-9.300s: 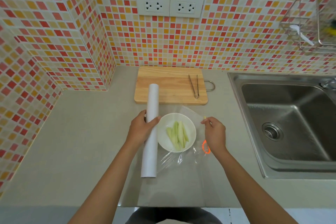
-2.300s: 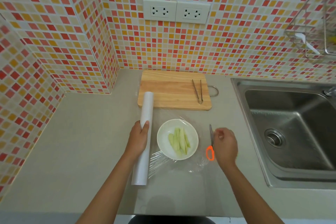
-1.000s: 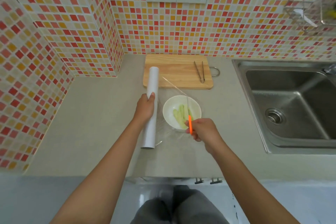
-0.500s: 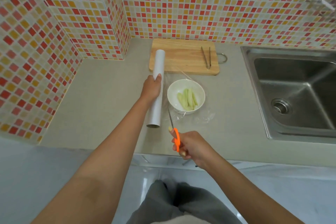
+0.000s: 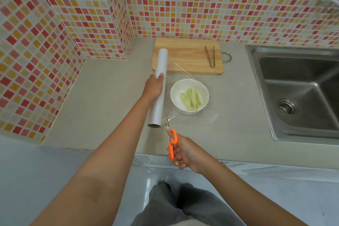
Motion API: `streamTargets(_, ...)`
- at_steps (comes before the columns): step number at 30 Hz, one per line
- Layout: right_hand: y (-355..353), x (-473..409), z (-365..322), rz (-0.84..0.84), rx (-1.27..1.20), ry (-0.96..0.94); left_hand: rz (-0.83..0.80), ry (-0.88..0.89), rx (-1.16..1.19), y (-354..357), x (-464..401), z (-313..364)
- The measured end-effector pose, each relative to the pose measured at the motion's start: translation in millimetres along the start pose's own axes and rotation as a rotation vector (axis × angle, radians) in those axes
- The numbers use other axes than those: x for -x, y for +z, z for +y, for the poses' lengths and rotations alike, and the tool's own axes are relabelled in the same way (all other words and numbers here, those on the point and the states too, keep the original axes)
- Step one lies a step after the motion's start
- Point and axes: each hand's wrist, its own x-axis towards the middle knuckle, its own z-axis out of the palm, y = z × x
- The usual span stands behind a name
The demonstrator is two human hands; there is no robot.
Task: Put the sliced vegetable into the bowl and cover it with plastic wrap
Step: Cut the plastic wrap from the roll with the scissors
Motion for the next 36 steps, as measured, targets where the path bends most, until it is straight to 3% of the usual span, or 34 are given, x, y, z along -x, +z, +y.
streamTargets(19, 25.0, -32.8, -10.0, 0.136, -0.16, -0.064, -0.046, -0.055, 0.054, 2.1, -10.3, -6.3)
streamTargets(36, 23.3, -39.7, -7.5, 0.172, -0.147, -0.135, -0.056, -0.067, 0.076, 6.2, -16.4, -14.2)
